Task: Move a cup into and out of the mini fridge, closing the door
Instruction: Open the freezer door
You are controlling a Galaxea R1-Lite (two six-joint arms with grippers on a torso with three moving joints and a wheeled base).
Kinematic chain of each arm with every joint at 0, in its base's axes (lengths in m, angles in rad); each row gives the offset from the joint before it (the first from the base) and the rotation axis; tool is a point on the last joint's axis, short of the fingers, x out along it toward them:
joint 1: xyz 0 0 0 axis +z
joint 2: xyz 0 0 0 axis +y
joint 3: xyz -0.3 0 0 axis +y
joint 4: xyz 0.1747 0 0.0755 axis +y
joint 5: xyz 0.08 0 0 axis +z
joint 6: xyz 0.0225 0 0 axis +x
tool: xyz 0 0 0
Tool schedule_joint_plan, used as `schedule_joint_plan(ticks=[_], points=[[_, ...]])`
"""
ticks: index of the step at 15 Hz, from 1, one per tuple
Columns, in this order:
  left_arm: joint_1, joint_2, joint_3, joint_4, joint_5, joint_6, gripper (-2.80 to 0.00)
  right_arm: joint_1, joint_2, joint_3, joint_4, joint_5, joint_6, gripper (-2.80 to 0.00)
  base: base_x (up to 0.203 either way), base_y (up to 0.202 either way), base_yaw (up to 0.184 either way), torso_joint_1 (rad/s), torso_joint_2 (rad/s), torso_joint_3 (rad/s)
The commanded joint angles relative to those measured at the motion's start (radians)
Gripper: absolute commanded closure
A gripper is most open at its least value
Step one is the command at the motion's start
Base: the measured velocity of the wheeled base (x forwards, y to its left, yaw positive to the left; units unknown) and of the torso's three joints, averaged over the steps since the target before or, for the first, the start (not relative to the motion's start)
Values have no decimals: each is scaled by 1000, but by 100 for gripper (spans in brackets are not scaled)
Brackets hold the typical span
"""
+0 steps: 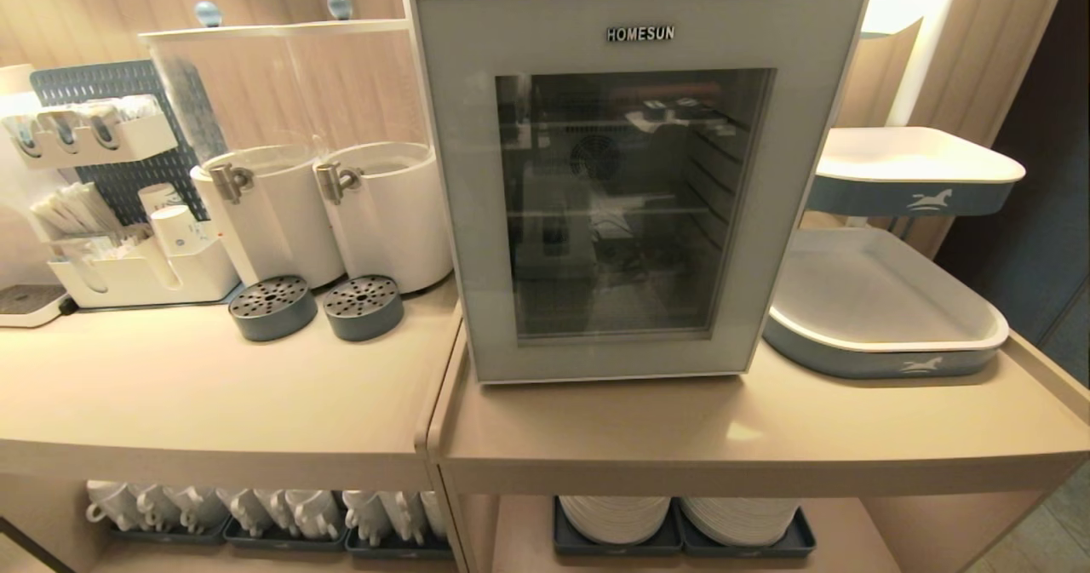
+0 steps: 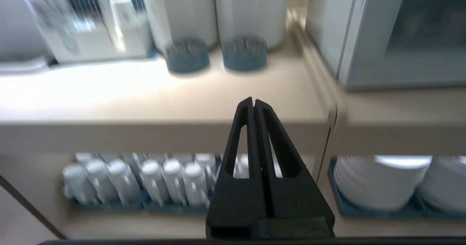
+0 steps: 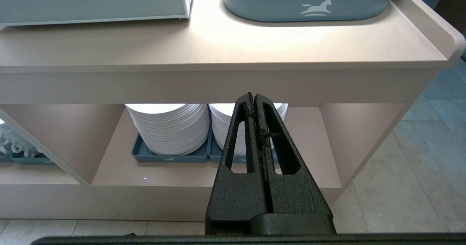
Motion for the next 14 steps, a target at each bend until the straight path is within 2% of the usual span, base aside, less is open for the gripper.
schedule_joint_plan(ticks=[1, 3, 5, 8, 11, 12, 13, 14], points=[[0, 60, -202, 76, 9, 4, 0, 0, 2, 0, 1, 0, 0, 0, 0, 0, 0, 0, 0, 0], [0, 162, -408, 174, 20, 7, 0, 0, 2, 0, 1, 0, -2, 0, 0, 0, 0, 0, 0, 0], [0, 317, -564, 237, 31, 10, 0, 0, 2, 0, 1, 0, -2, 0, 0, 0, 0, 0, 0, 0], [-1, 484, -653, 266, 39, 6, 0, 0, 2, 0, 1, 0, -1, 0, 0, 0, 0, 0, 0, 0], [-1, 689, -686, 259, 34, -41, 0, 0, 2, 0, 1, 0, -2, 0, 0, 0, 0, 0, 0, 0], [-1, 752, -697, 243, 23, -58, 0, 0, 2, 0, 1, 0, -2, 0, 0, 0, 0, 0, 0, 0], [0, 813, -712, 211, -21, -74, 0, 0, 2, 0, 1, 0, -2, 0, 0, 0, 0, 0, 0, 0], [5, 863, -730, 182, -124, -84, 0, 0, 2, 0, 1, 2, -2, 0, 0, 0, 0, 0, 0, 0]])
